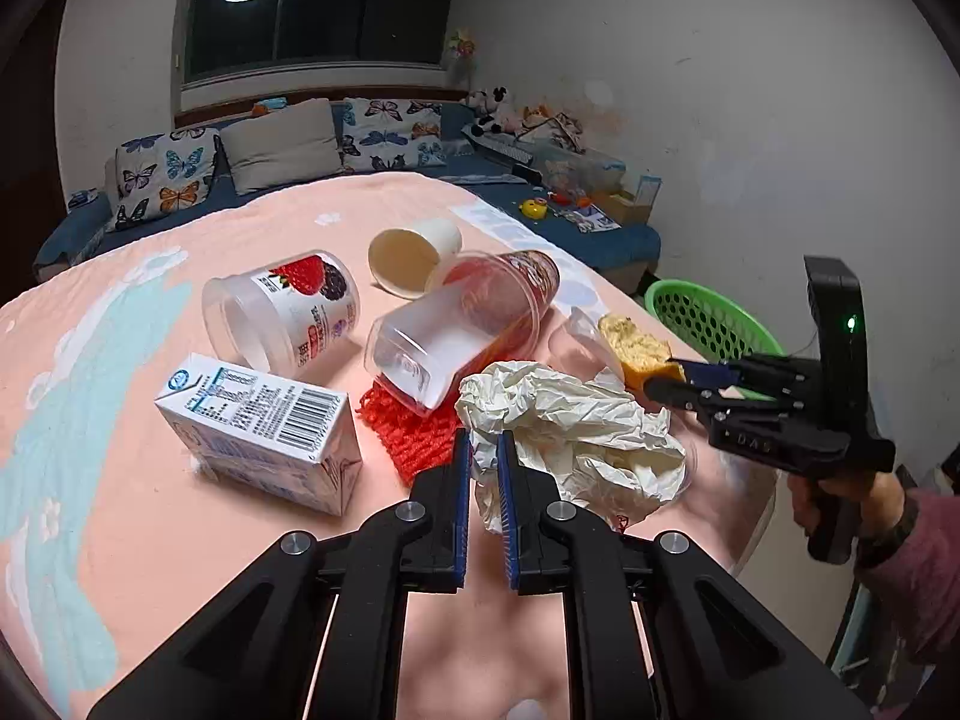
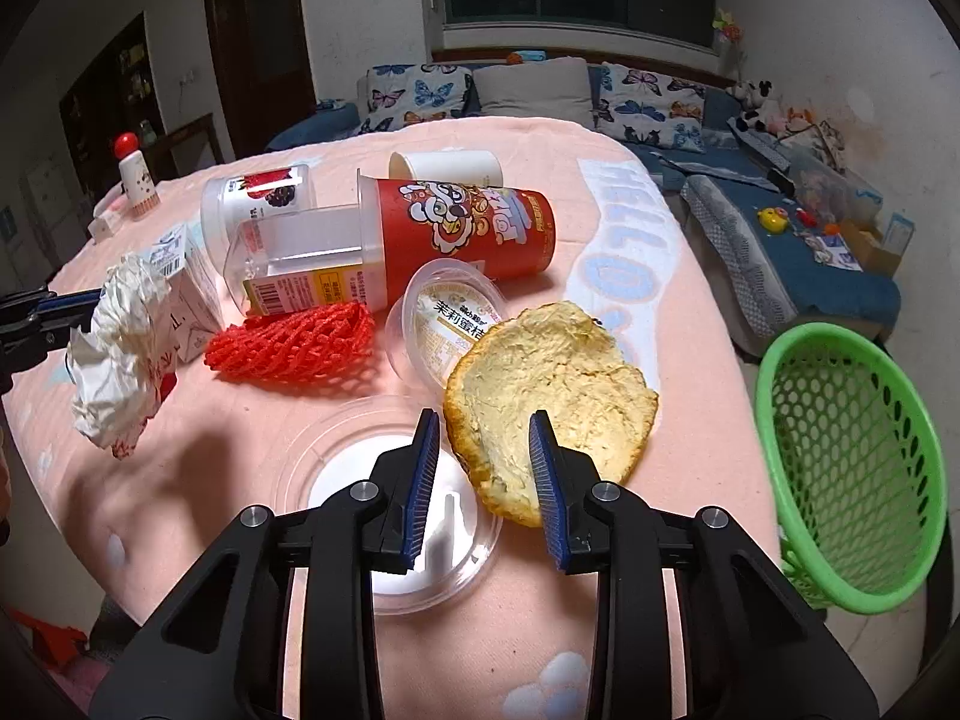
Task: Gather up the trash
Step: 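Grasp the bread slice with the right gripper while the left gripper holds the tissue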
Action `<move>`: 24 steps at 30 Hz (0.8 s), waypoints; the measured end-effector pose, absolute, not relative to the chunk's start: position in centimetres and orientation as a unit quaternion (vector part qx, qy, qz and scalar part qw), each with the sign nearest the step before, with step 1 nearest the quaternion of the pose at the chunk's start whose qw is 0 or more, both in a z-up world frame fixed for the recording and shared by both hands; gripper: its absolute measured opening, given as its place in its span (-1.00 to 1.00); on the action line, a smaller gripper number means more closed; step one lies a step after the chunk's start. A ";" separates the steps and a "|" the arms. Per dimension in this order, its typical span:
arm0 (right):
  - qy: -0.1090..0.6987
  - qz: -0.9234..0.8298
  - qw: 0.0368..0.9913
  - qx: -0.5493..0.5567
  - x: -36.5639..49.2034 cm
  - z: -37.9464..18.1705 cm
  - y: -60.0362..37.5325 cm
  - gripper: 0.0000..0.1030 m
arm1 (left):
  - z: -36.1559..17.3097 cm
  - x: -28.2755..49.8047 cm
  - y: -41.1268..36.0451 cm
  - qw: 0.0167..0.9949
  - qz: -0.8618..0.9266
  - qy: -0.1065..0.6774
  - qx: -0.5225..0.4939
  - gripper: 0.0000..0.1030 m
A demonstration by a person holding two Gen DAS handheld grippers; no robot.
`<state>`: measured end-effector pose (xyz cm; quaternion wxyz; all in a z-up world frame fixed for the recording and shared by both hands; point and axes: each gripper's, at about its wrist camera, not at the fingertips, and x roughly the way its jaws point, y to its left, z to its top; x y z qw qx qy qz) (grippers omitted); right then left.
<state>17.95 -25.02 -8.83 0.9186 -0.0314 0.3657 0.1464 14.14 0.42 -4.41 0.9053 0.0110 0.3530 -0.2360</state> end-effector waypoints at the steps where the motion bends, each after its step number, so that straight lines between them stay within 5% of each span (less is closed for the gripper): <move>1: 0.364 0.148 0.919 -0.030 18.0 -8.9 -25.1 -0.39 | -4.3 14.1 0.5 0.906 -0.234 0.353 0.007 -0.83; 15: 0.335 0.186 0.923 0.025 17.5 -8.2 -27.4 -0.76 | -2.2 15.2 -1.3 0.909 -0.222 0.353 -0.009 -0.83; 24: 0.310 0.210 0.923 0.084 17.4 -6.3 -30.3 -0.79 | -0.9 16.6 -3.6 0.909 -0.229 0.348 -0.020 -0.83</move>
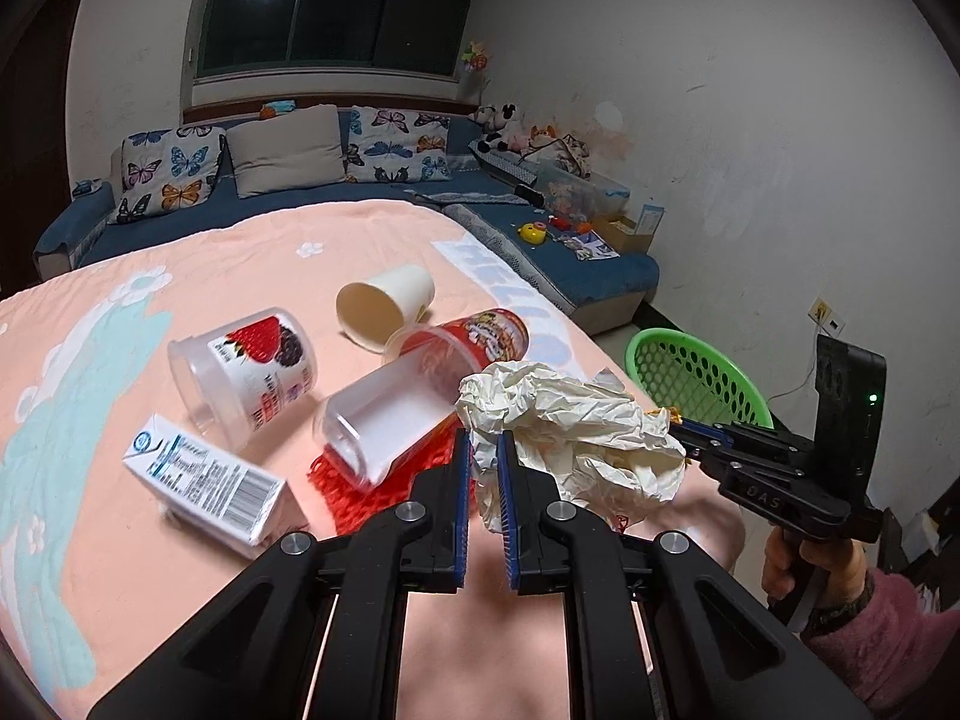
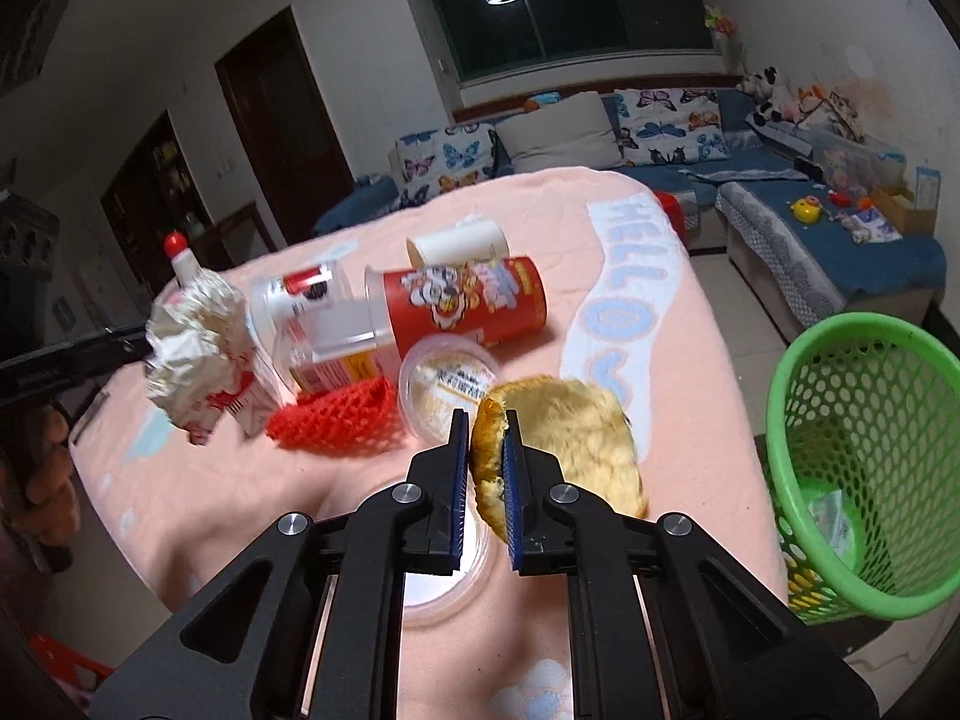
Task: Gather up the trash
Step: 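Grasp the bread slice with the right gripper while the left gripper holds the tissue, then carry tissue and bread to the wastebasket and open both grippers over it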
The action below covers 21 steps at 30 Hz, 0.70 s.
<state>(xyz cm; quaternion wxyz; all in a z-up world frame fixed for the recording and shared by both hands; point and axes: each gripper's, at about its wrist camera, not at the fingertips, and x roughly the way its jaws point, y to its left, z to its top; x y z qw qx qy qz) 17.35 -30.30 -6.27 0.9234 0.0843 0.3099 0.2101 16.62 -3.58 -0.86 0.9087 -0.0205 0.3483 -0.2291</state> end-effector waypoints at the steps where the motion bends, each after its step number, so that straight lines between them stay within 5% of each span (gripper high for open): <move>1: 0.307 0.211 0.924 0.089 17.3 -6.1 -30.6 -0.79 | -0.8 16.8 -3.8 0.909 -0.230 0.348 -0.020 -0.83; 13: 0.275 0.130 0.945 0.119 17.2 -3.0 -39.6 -0.79 | 0.2 18.1 -7.0 0.904 -0.264 0.337 -0.011 -0.83; 21: 0.350 0.026 0.926 0.137 20.4 -8.0 -48.0 -0.79 | 0.4 19.3 -10.7 0.891 -0.305 0.335 0.001 -0.83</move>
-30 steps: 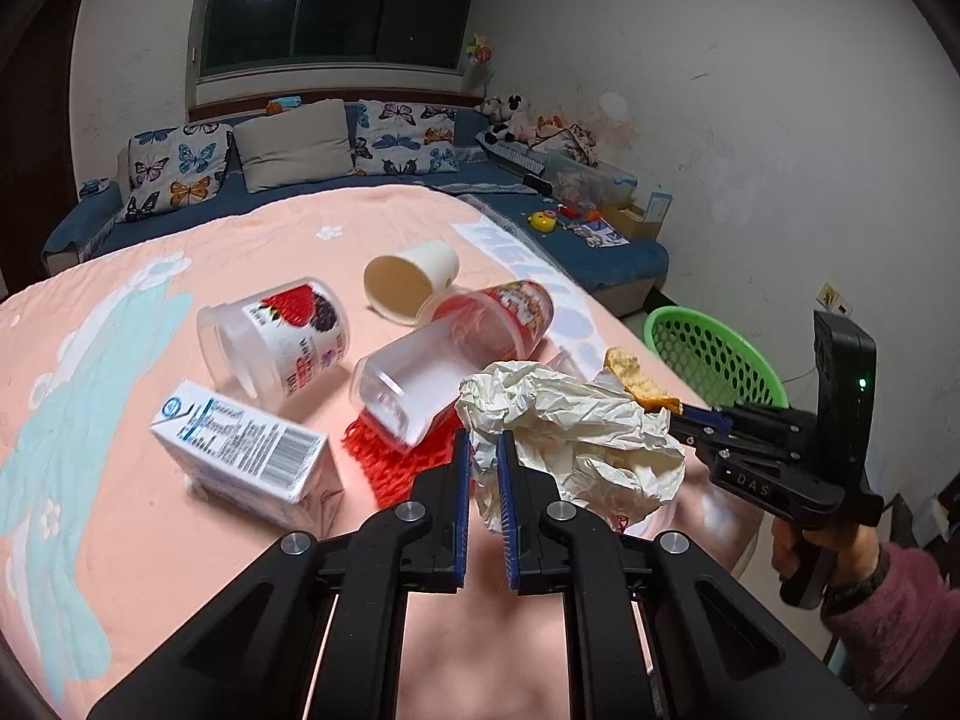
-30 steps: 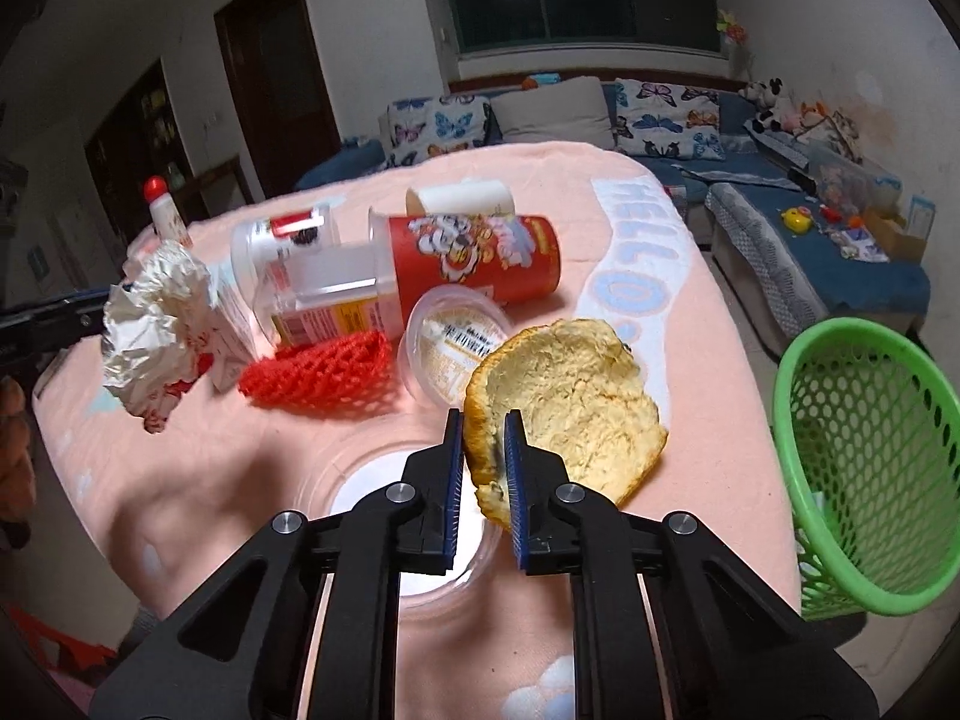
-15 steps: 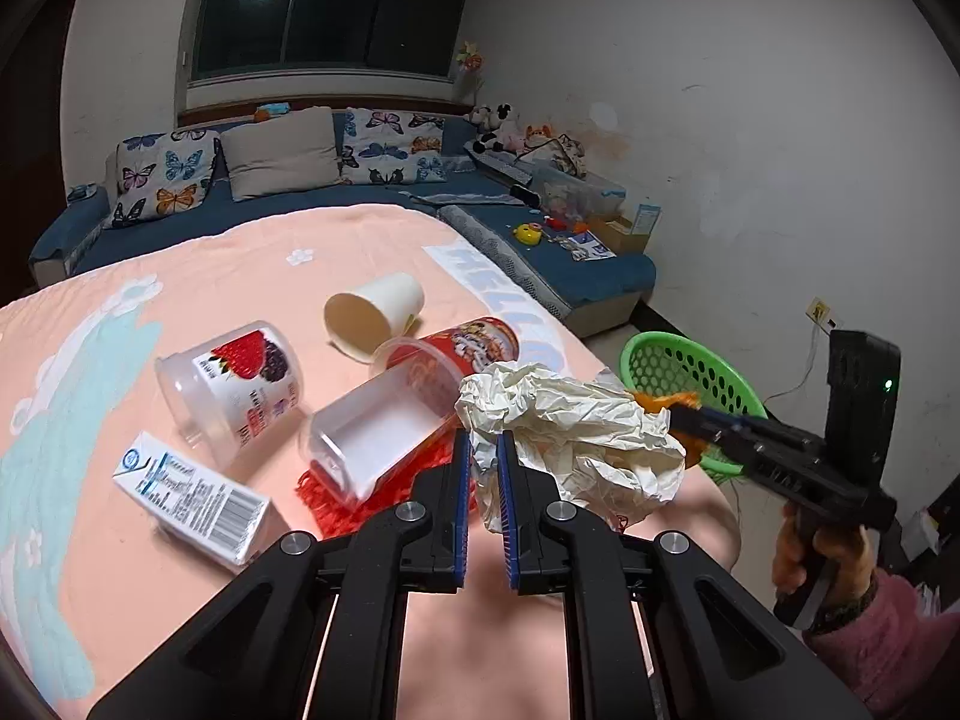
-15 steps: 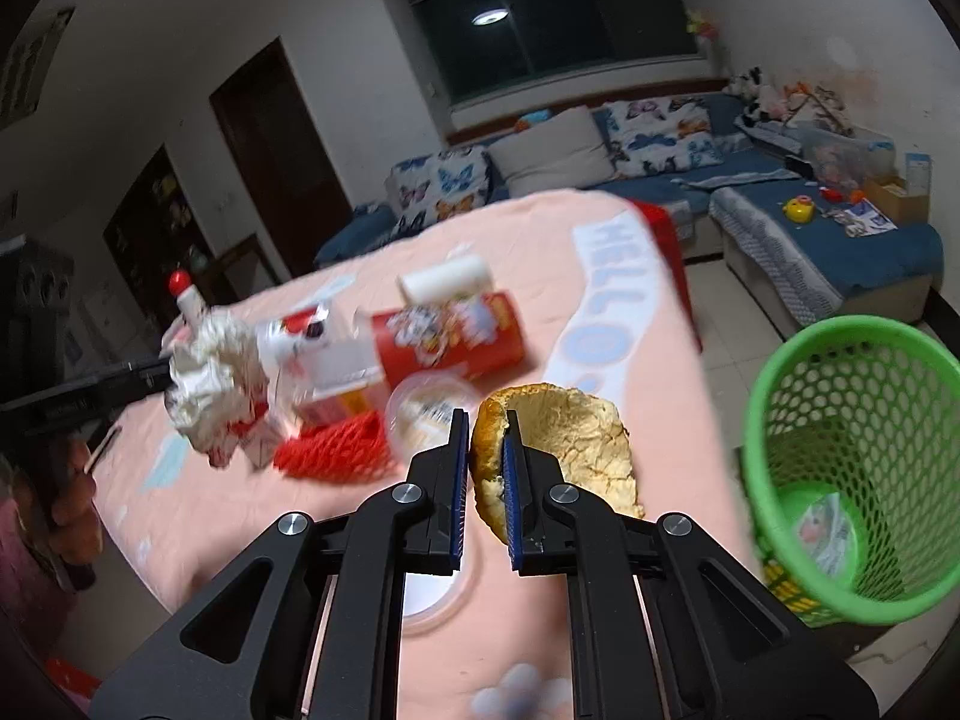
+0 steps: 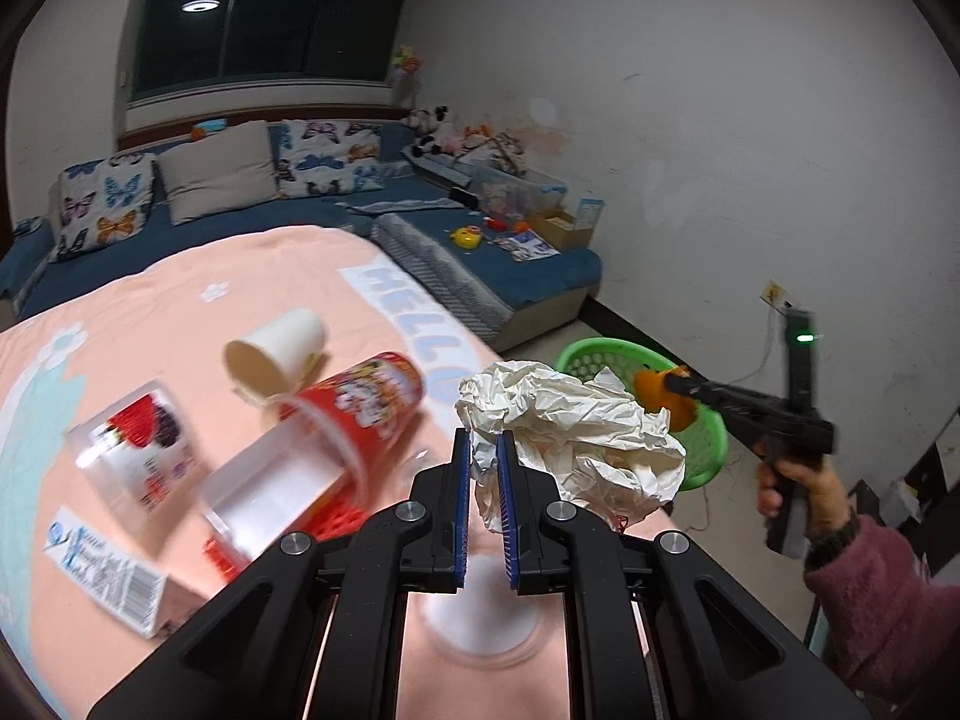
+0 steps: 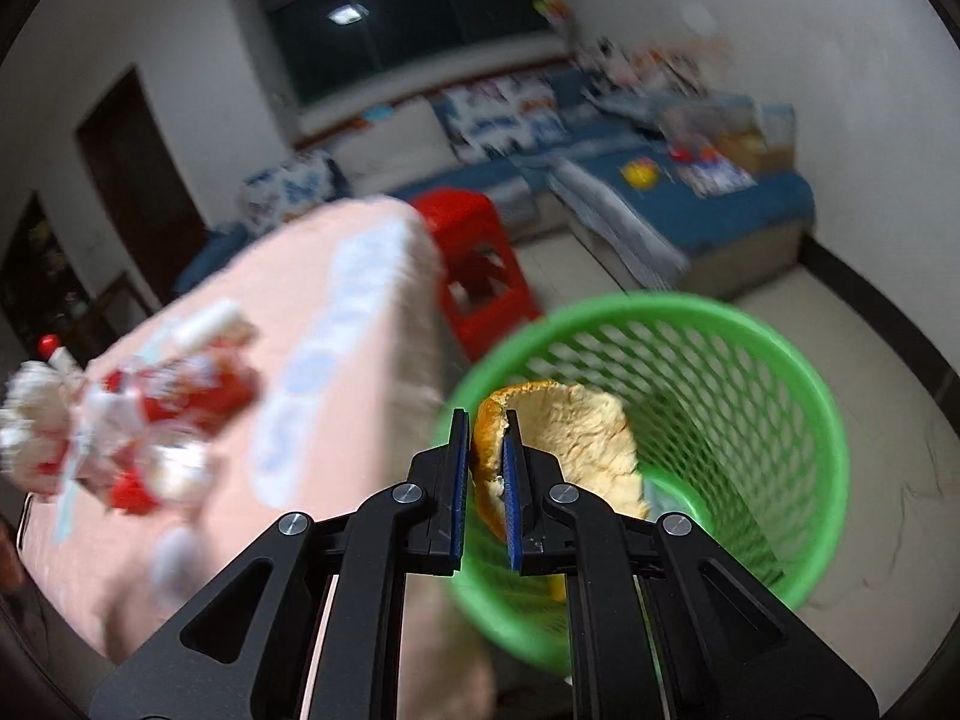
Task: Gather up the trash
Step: 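Carry tissue and bread to the wastebasket and open both grippers over it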
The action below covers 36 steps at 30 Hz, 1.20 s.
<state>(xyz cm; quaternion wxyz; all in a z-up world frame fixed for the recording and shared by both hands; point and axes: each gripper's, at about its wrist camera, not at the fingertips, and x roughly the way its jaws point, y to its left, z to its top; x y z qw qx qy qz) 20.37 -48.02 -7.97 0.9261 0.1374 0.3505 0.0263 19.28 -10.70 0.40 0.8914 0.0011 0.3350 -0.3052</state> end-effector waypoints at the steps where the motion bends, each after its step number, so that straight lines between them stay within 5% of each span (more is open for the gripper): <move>1: 0.360 0.019 0.921 0.143 20.7 -8.8 -48.8 -0.79 | 0.4 19.5 -11.3 0.890 -0.311 0.334 0.005 -0.83; 20: 0.473 -0.056 0.862 0.176 24.6 -17.9 -52.8 -0.70 | -0.1 23.9 -22.4 0.856 -0.383 0.344 0.039 -0.83; 22: 0.474 -0.052 0.861 0.176 24.0 -18.1 -52.9 -0.61 | -0.3 24.3 -23.5 0.853 -0.387 0.348 0.039 -0.83; 26: 0.459 -0.051 0.871 0.171 22.6 -17.3 -52.8 -0.15 | -0.8 25.3 -26.5 0.845 -0.396 0.355 0.048 -0.83; 36: 0.448 -0.038 0.876 0.175 20.9 -16.5 -54.2 -0.08 | -2.3 26.5 -31.0 0.833 -0.404 0.375 0.052 -0.83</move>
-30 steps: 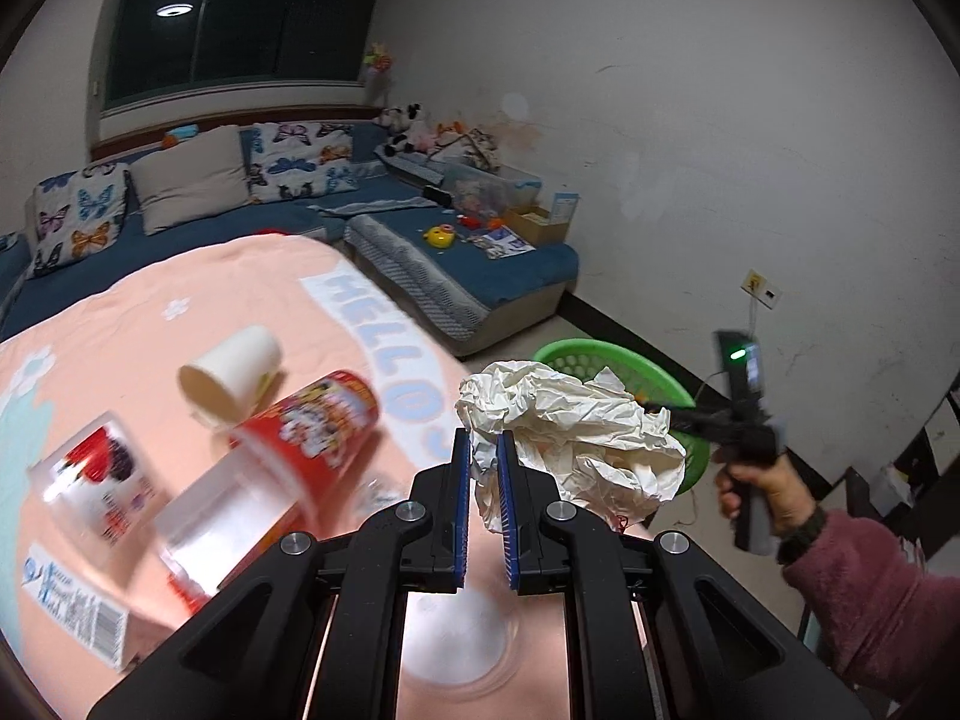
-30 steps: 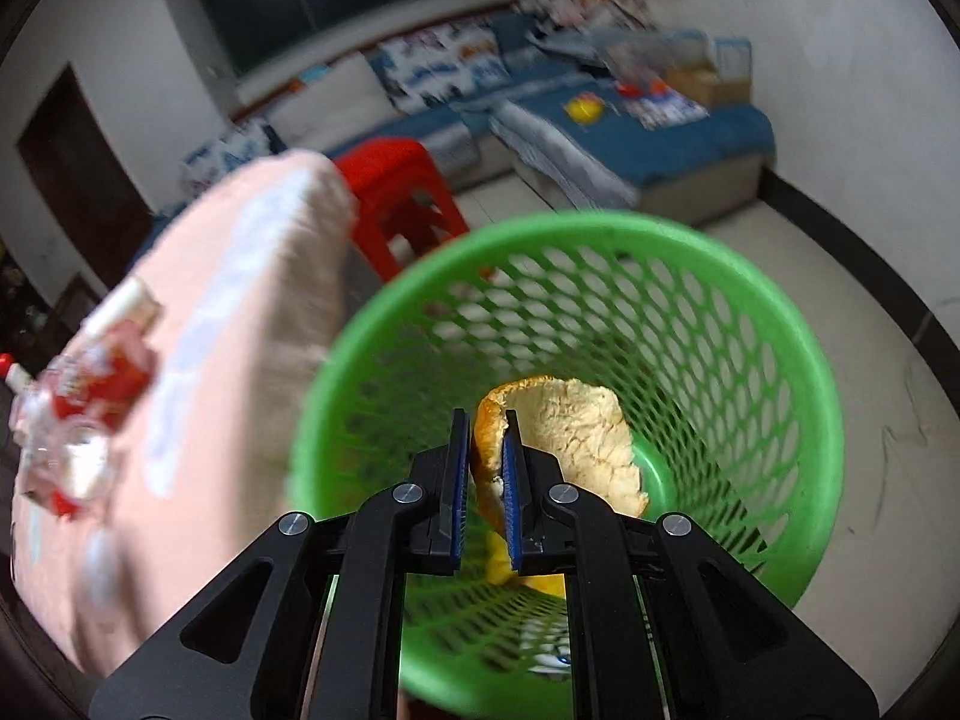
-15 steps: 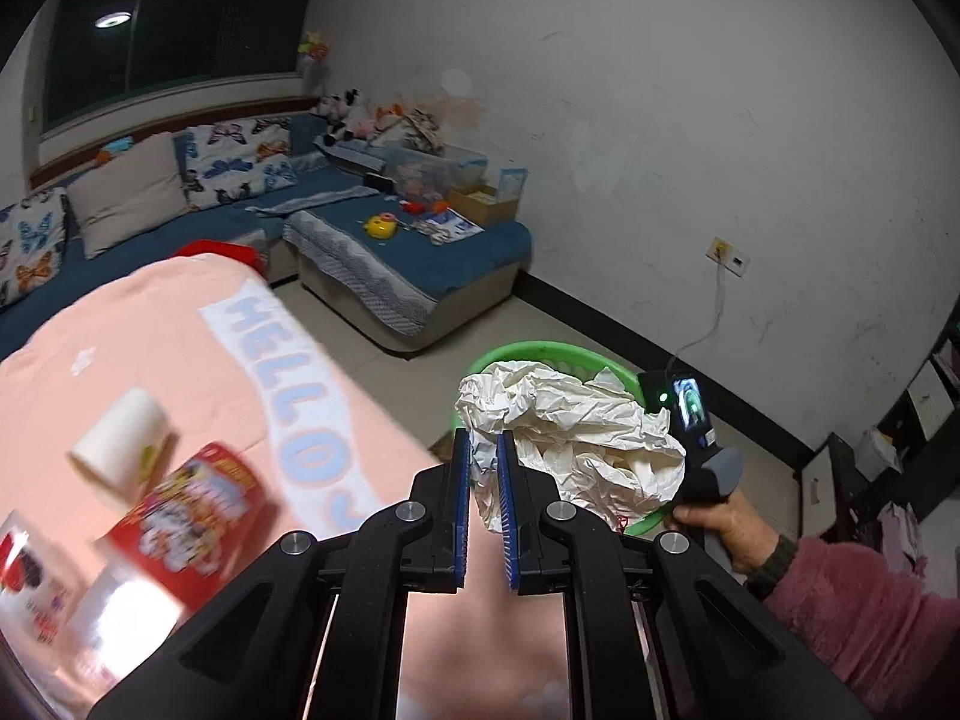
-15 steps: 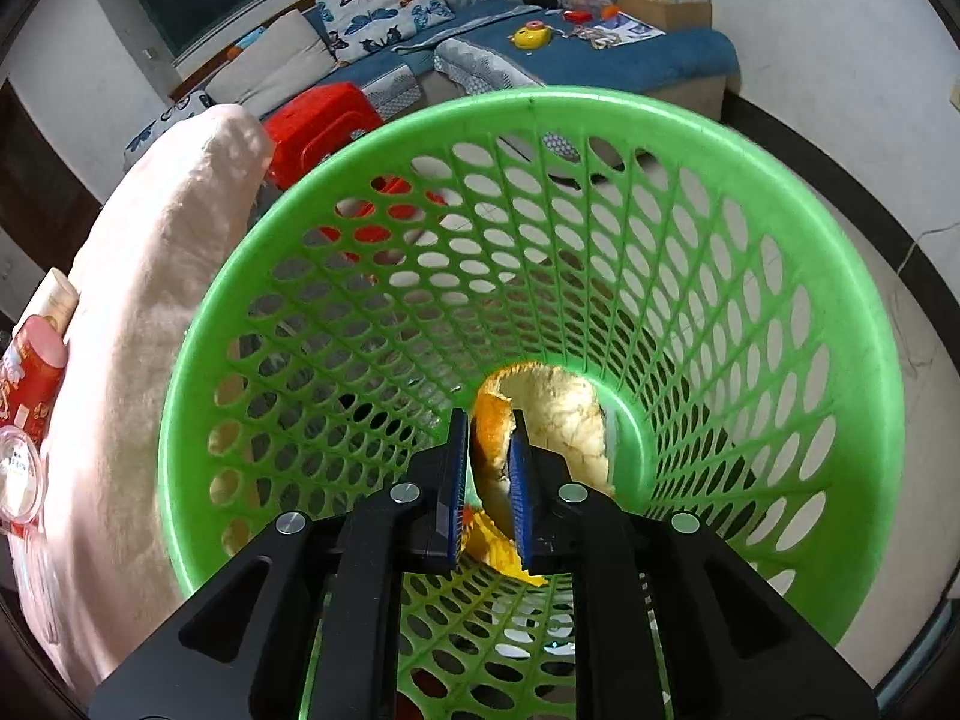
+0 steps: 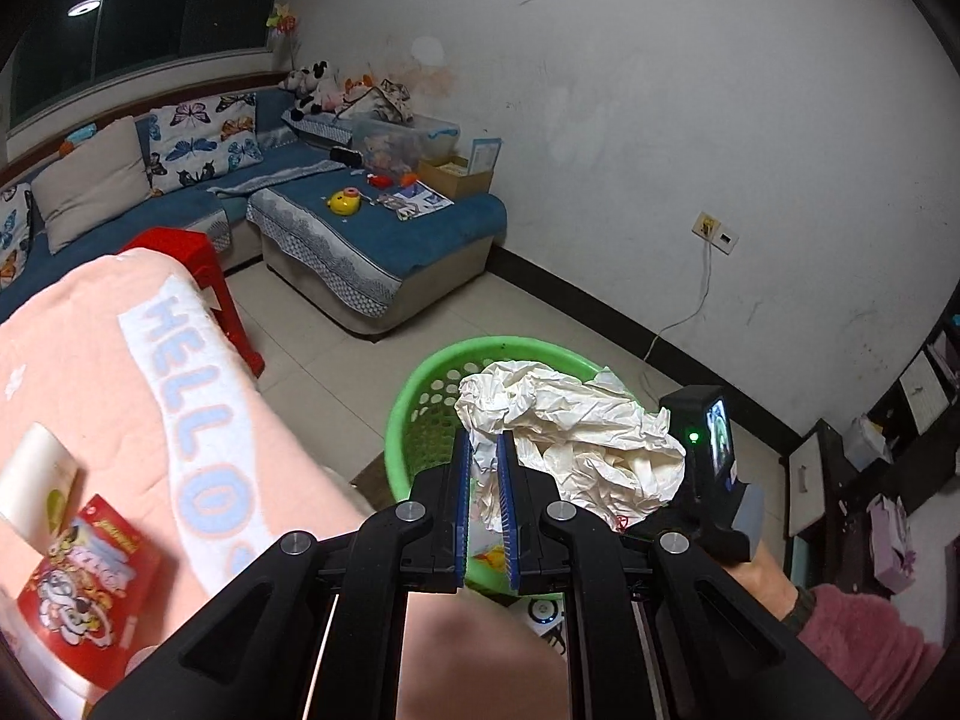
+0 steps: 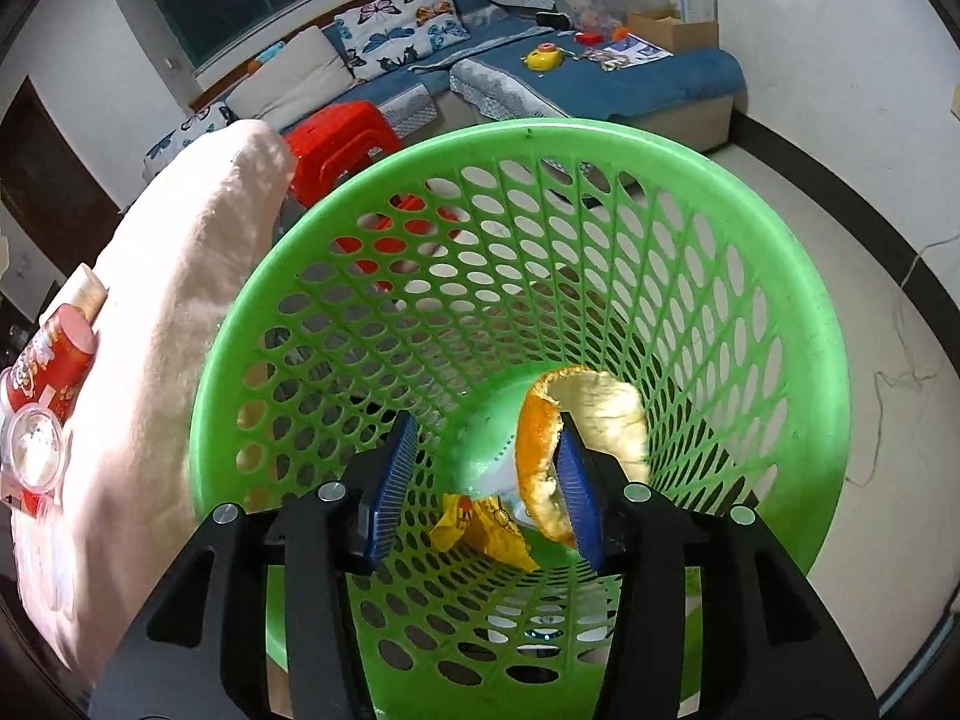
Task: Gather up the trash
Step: 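Carry tissue and bread to the wastebasket and open both grippers over it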
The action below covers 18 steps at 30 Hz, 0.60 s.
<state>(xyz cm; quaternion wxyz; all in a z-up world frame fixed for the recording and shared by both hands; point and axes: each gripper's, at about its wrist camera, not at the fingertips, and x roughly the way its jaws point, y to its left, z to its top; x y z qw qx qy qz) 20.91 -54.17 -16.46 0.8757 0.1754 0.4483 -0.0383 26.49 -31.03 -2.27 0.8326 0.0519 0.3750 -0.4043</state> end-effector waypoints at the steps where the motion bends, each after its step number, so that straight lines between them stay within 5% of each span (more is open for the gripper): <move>1: 0.447 -0.036 0.876 0.177 20.9 -16.4 -54.2 -0.08 | -2.3 26.4 -31.2 0.833 -0.405 0.374 0.054 -0.83; 18: 0.475 -0.039 0.873 0.108 22.2 -16.9 -52.1 0.05 | -1.8 26.5 -30.4 0.839 -0.393 0.371 0.053 -0.83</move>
